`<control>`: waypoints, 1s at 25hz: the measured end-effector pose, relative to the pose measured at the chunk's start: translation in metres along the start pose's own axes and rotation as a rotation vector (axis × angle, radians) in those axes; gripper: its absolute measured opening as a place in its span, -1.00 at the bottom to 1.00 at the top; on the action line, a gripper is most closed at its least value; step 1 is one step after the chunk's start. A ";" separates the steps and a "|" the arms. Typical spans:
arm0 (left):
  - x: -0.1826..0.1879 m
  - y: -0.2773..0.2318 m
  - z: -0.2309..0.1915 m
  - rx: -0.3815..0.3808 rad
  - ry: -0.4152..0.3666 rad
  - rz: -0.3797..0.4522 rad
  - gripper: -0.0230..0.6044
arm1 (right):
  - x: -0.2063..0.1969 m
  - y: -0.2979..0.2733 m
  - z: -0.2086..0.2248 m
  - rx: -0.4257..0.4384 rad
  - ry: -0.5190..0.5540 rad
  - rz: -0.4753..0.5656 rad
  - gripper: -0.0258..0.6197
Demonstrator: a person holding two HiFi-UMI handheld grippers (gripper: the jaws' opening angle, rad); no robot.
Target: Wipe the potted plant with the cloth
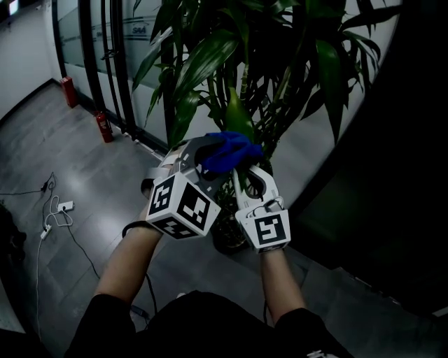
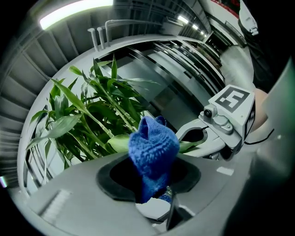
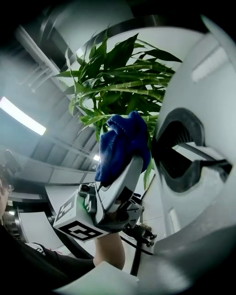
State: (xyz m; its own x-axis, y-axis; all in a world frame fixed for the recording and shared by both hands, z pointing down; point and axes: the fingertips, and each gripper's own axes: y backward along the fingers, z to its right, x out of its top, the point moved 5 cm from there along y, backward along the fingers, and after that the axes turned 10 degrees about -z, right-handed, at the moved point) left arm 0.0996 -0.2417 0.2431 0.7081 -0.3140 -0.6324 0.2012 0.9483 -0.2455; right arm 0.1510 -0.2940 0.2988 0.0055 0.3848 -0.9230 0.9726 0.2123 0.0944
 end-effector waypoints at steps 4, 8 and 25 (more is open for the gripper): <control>0.000 -0.002 0.008 -0.008 0.011 -0.009 -0.44 | -0.006 0.007 0.001 0.001 -0.006 -0.025 -0.91; 0.002 -0.003 0.018 -0.011 0.025 -0.014 -0.44 | -0.012 0.013 0.003 0.010 -0.004 -0.041 -0.91; -0.046 0.015 0.067 -0.048 0.334 -0.008 -0.44 | -0.051 0.052 -0.017 0.063 -0.102 -0.073 -0.91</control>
State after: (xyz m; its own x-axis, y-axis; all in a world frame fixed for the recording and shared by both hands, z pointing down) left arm 0.1150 -0.2104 0.3176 0.4443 -0.3265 -0.8342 0.1678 0.9451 -0.2805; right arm 0.1973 -0.2877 0.3574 -0.0451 0.2761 -0.9601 0.9840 0.1782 0.0051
